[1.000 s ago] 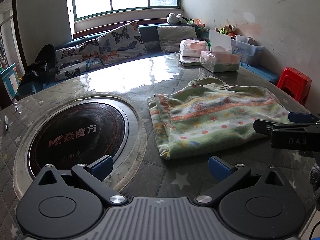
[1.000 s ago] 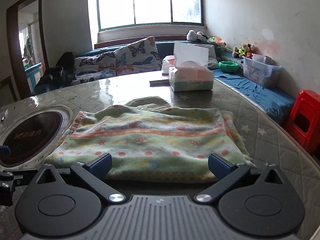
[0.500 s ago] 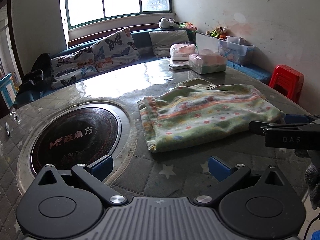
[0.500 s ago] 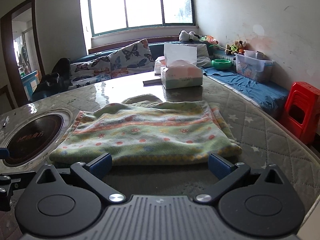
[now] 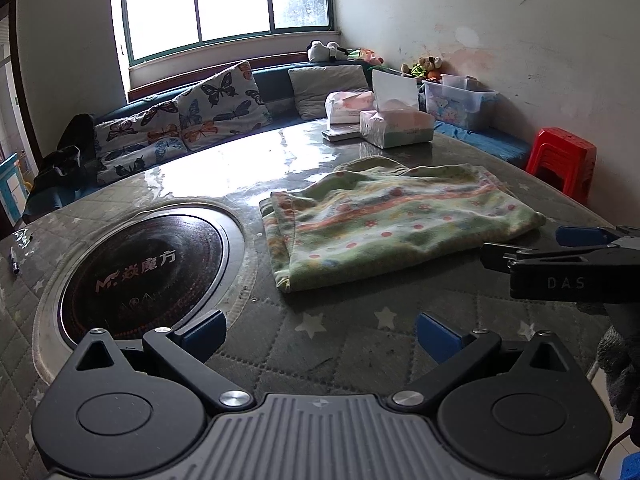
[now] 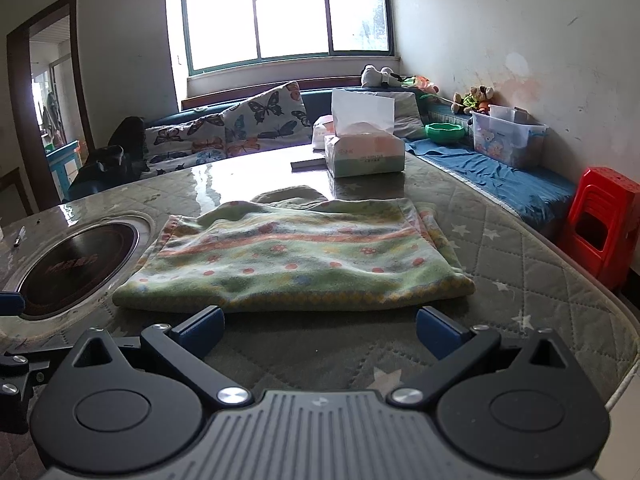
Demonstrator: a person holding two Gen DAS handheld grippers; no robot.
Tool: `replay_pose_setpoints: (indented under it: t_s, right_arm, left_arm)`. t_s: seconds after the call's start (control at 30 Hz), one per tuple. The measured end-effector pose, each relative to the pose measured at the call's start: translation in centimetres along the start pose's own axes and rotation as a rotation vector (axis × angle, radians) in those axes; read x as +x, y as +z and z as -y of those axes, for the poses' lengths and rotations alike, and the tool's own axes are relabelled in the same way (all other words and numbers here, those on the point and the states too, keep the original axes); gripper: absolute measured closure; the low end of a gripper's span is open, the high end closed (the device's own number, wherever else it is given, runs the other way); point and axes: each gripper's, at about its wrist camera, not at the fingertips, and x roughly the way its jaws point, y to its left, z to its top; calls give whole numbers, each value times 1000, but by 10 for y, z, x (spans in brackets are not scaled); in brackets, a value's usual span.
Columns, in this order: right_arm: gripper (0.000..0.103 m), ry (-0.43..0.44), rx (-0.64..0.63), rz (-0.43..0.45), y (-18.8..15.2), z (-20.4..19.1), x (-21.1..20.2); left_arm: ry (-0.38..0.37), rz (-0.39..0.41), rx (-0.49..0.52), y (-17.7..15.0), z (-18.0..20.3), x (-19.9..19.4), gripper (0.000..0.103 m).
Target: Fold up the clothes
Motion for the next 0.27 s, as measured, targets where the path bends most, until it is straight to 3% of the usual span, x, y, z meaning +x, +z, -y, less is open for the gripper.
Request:
replay_pose_setpoints:
  t_s: [0.27]
  right_arm:
    - [0, 8, 0, 7, -1, -1, -4]
  left_arm:
    - [0, -1, -3, -2, 3, -2, 0]
